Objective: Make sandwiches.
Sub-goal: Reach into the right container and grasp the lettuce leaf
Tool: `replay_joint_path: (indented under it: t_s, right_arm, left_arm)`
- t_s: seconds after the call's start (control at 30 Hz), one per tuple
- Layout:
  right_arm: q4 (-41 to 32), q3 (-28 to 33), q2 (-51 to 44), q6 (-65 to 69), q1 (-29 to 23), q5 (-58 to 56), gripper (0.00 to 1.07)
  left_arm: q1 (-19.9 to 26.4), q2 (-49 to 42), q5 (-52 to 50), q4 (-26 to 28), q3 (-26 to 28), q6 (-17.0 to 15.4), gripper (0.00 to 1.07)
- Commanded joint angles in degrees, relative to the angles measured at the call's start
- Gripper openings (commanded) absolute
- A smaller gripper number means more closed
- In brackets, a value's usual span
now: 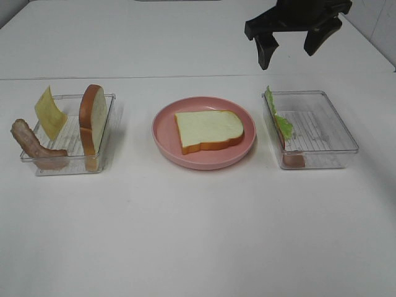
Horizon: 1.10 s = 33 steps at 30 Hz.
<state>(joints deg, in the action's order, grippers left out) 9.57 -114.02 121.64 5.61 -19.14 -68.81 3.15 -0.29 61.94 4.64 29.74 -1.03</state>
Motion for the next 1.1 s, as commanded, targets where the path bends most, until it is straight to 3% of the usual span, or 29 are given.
replay_joint_path:
  t_s: [0.03, 1.1]
  right_arm:
    - [-0.97, 1.2, 0.8, 0.34, 0.74, 1.43, 0.86]
    - [-1.38, 1.15, 12.89, 4.01, 0.74, 7.51, 0.85]
  left_arm:
    - [0.06, -0.74, -0.46, 0.29, -0.11, -0.06, 1.0]
    - [0.06, -0.74, -0.46, 0.29, -0.11, -0.06, 1.0]
